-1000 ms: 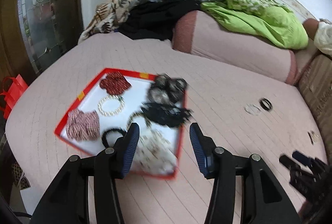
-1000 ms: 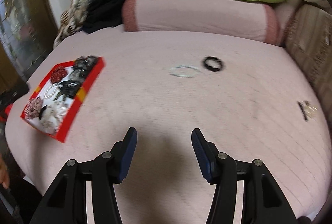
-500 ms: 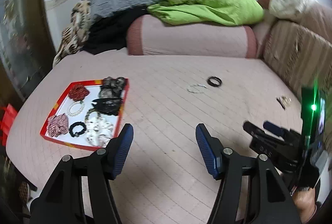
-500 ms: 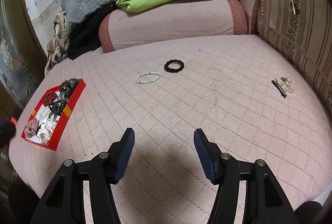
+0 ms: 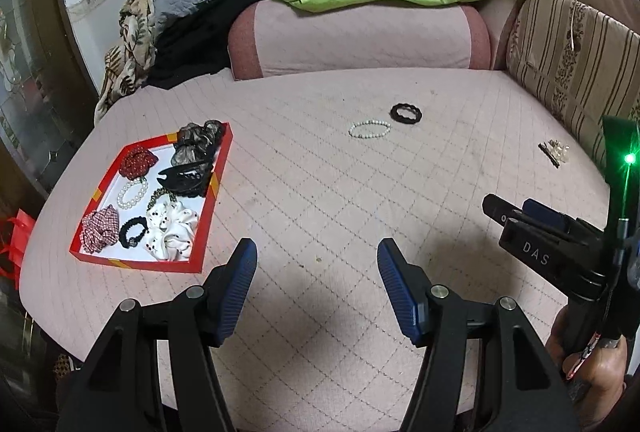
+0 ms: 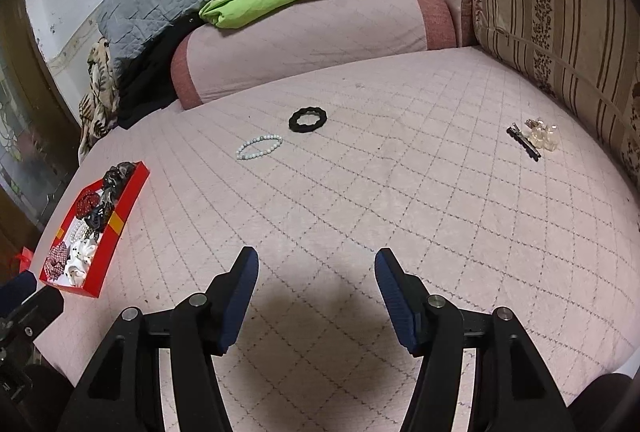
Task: Organize jewelry
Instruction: 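Withdraw both tools from the tray toward the white beaded bracelet, then grasp the white beaded bracelet with the left tool while the right tool grasps the black chunky hair tie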
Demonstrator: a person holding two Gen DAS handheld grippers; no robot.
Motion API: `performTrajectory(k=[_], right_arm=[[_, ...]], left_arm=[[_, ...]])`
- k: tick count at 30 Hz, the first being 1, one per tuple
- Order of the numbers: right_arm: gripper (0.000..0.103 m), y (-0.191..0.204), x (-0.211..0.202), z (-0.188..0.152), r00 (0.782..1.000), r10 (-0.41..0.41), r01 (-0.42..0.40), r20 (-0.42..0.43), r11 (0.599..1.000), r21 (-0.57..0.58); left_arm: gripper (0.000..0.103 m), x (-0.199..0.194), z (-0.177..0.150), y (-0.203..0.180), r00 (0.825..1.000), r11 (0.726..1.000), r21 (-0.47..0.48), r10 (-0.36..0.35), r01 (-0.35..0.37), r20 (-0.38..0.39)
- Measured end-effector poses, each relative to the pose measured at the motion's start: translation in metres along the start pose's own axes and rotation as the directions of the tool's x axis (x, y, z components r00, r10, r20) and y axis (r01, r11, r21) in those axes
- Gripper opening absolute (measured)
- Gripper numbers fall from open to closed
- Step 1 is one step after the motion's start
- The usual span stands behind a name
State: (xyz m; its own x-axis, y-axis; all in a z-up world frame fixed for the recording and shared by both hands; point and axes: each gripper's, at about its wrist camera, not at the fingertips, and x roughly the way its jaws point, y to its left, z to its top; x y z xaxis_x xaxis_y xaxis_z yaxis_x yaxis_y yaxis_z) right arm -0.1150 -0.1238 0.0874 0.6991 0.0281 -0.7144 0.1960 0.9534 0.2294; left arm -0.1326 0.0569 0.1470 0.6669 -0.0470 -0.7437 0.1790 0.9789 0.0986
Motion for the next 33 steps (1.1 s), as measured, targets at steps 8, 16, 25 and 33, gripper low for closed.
performTrajectory(k=[8, 16, 25, 33], right_arm=[[0.065, 0.009, 0.009, -0.006, 0.999, -0.029, 0.029, -0.024, 0.999, -0.037], [0.066, 0.028, 0.007, -0.017, 0.997, -0.078, 0.075, -0.025, 0.99, -0.118], [0.068, 0.028, 0.017, -0.019, 0.995, -0.085, 0.079, -0.043, 0.989, -0.123], [0.068, 0.004, 0.029, 0.001, 0.996, -0.066, 0.063, -0.058, 0.997, -0.052]], left_arm=[[0.062, 0.017, -0.004, 0.012, 0.999, 0.999, -0.034, -0.011, 0.009, -0.045], [0.062, 0.035, -0.008, 0.02, 0.996, 0.998, -0.058, -0.029, 0.025, -0.083], [0.062, 0.048, -0.01, 0.029, 0.994, 0.997, -0.078, -0.033, 0.025, -0.107], [0.062, 0.056, 0.004, 0.037, 0.996, 0.996, -0.08, -0.04, 0.033, -0.085]])
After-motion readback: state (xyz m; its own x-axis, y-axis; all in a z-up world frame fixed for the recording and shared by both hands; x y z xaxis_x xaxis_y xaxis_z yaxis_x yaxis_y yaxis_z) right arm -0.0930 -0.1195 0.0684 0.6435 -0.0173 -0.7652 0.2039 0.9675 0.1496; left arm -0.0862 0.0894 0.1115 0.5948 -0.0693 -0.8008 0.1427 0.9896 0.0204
